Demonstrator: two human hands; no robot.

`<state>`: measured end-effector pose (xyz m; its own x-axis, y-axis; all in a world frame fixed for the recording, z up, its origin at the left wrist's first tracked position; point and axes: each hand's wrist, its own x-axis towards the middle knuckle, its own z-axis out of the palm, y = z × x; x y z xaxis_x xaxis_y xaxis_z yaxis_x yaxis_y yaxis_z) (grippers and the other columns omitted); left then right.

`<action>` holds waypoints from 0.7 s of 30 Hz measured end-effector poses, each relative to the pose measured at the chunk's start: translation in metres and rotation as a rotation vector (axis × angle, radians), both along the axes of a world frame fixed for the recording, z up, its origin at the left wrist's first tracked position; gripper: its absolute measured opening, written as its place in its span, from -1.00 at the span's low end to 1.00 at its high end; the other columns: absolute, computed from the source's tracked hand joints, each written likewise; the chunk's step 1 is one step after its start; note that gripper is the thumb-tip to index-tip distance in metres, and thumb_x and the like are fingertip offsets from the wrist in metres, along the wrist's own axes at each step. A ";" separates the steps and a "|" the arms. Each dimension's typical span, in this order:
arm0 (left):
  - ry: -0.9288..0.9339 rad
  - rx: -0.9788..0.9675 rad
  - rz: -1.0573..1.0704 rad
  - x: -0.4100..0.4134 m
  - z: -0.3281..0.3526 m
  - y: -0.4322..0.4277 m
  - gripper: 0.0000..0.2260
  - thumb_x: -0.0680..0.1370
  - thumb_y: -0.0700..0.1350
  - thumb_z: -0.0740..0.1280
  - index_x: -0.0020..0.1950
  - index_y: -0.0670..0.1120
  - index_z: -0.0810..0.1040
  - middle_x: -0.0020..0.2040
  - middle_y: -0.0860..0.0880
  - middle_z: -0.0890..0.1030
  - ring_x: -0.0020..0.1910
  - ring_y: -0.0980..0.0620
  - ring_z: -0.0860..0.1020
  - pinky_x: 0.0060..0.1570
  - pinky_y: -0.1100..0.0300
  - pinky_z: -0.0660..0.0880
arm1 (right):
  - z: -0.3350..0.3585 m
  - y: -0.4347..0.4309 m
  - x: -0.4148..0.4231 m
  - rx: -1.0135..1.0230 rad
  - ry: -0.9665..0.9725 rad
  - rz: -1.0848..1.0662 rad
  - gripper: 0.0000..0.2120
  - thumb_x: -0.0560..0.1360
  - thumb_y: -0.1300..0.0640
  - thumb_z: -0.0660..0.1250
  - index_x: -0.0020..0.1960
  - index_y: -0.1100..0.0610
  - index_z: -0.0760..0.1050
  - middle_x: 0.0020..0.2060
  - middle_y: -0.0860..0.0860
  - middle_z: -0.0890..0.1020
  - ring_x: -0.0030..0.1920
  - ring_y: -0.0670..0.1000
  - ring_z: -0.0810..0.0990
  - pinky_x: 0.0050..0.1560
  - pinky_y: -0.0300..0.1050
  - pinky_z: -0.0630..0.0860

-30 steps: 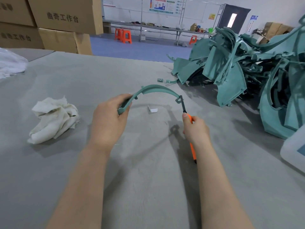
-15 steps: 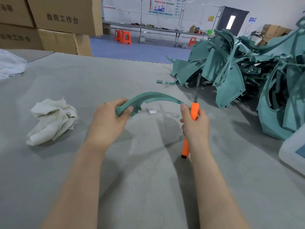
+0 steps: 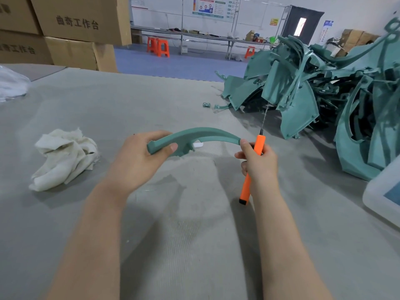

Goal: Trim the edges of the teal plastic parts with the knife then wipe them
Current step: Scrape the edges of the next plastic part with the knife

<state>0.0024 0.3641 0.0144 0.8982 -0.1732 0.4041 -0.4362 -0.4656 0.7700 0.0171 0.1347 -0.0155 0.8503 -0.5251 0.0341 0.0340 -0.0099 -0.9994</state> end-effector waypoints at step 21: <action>-0.162 -0.053 0.224 0.009 -0.009 -0.003 -0.78 0.57 -0.17 0.31 -0.04 0.20 0.53 -0.22 0.33 0.56 -0.20 0.28 0.50 -0.22 0.55 0.32 | 0.003 0.010 -0.006 0.204 0.070 0.108 -0.70 0.66 -0.04 0.09 -0.05 0.16 0.41 -0.43 0.07 0.47 -0.56 -0.04 0.46 -0.51 -0.24 0.44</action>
